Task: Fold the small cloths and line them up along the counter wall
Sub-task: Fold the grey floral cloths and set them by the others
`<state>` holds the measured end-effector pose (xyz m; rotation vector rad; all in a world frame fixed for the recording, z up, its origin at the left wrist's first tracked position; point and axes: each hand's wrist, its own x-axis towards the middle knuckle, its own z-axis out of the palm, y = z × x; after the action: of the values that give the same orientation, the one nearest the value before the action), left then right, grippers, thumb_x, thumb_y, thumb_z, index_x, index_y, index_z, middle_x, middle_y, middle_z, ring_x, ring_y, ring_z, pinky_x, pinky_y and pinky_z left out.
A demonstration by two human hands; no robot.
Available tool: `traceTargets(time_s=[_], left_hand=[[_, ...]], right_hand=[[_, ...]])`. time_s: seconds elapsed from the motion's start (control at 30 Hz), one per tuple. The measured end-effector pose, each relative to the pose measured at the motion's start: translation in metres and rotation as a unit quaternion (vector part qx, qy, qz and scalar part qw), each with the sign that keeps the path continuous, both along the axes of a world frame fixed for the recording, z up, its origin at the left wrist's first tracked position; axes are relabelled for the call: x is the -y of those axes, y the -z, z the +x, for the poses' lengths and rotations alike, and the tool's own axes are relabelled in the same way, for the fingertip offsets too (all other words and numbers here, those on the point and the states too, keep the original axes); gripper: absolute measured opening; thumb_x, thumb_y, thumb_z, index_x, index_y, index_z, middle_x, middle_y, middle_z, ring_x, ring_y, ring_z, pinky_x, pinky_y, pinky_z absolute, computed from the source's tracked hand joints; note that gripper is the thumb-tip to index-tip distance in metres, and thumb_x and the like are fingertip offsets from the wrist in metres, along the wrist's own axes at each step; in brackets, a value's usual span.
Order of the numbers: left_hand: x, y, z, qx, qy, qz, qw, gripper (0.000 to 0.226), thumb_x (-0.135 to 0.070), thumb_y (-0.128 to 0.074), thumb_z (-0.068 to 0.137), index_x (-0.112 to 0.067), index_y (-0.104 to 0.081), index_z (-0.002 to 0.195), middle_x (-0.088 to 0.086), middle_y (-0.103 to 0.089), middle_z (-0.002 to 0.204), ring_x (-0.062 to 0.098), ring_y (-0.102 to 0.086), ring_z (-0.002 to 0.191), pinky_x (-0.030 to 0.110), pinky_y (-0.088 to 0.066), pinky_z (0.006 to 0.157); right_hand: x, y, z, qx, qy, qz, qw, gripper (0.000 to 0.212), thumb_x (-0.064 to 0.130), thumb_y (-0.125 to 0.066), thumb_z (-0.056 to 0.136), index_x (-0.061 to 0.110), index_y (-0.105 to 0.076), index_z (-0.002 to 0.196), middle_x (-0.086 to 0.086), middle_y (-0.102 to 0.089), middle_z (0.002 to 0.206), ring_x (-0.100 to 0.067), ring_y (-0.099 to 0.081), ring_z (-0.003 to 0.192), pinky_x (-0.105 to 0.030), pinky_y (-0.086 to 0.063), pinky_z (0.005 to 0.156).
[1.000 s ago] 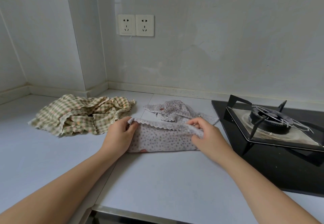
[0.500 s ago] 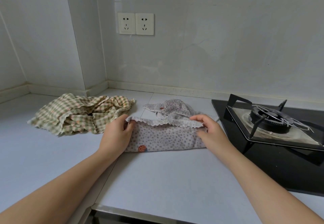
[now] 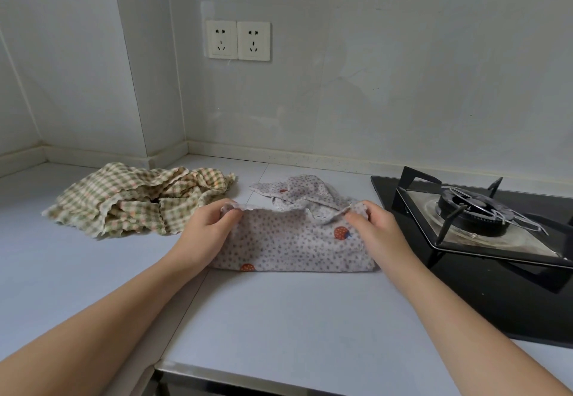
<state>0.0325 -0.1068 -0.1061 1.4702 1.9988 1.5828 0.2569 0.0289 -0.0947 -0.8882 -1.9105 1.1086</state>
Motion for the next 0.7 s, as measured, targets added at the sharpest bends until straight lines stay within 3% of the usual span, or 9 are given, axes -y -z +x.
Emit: traceTargets(time_s=[0.07,0.2,0.37,0.53,0.7], left_hand=[[0.002,-0.001,-0.002,0.015,0.024,-0.080,0.996,0.040,-0.031,-0.047,0.099,-0.005,-0.050,0.069,-0.006,-0.045,0.062,0.004,-0.043,0.059,0.020,-0.033,0.061],[0.000,-0.003,-0.003,0.042,0.002,-0.171,0.984,0.037,-0.032,-0.048,0.098,-0.007,-0.055,0.072,0.005,-0.050,0.067,0.018,-0.048,0.065,0.027,-0.033,0.061],[-0.003,-0.008,0.003,-0.103,-0.101,-0.231,0.962,0.041,-0.023,-0.044,0.099,-0.011,-0.032,0.062,0.004,-0.034,0.058,0.016,-0.031,0.053,0.031,-0.020,0.050],[-0.004,0.001,-0.001,-0.191,-0.148,-0.210,0.947,0.042,-0.022,-0.043,0.098,-0.010,-0.034,0.059,0.005,-0.042,0.055,0.017,-0.038,0.053,0.030,-0.024,0.048],[-0.003,0.014,0.000,-0.300,-0.180,-0.156,0.924,0.039,-0.023,-0.046,0.095,-0.014,-0.036,0.058,0.004,-0.046,0.054,0.021,-0.044,0.052,0.028,-0.024,0.045]], right_hand=[[-0.001,-0.002,0.001,0.010,0.027,-0.021,0.999,0.035,0.036,-0.052,0.077,0.001,-0.052,0.084,-0.012,-0.051,0.075,-0.016,-0.048,0.073,-0.033,-0.034,0.069],[-0.008,0.005,0.003,0.136,0.072,-0.003,0.988,0.026,0.019,-0.050,0.089,0.014,-0.035,0.068,-0.001,-0.033,0.063,-0.017,-0.033,0.060,-0.031,-0.020,0.057],[-0.008,0.007,0.002,0.221,0.081,0.058,0.970,0.023,0.019,-0.043,0.095,0.012,-0.040,0.073,-0.002,-0.044,0.065,-0.018,-0.041,0.059,-0.031,-0.026,0.052],[-0.007,0.010,-0.001,0.224,0.098,0.118,0.963,0.023,0.024,-0.042,0.096,0.010,-0.044,0.078,-0.007,-0.052,0.070,-0.022,-0.048,0.063,-0.033,-0.032,0.055],[-0.009,0.014,-0.003,0.183,0.116,0.145,0.965,0.033,0.020,-0.047,0.094,0.013,-0.033,0.066,-0.003,-0.040,0.056,-0.018,-0.037,0.051,-0.033,-0.024,0.050]])
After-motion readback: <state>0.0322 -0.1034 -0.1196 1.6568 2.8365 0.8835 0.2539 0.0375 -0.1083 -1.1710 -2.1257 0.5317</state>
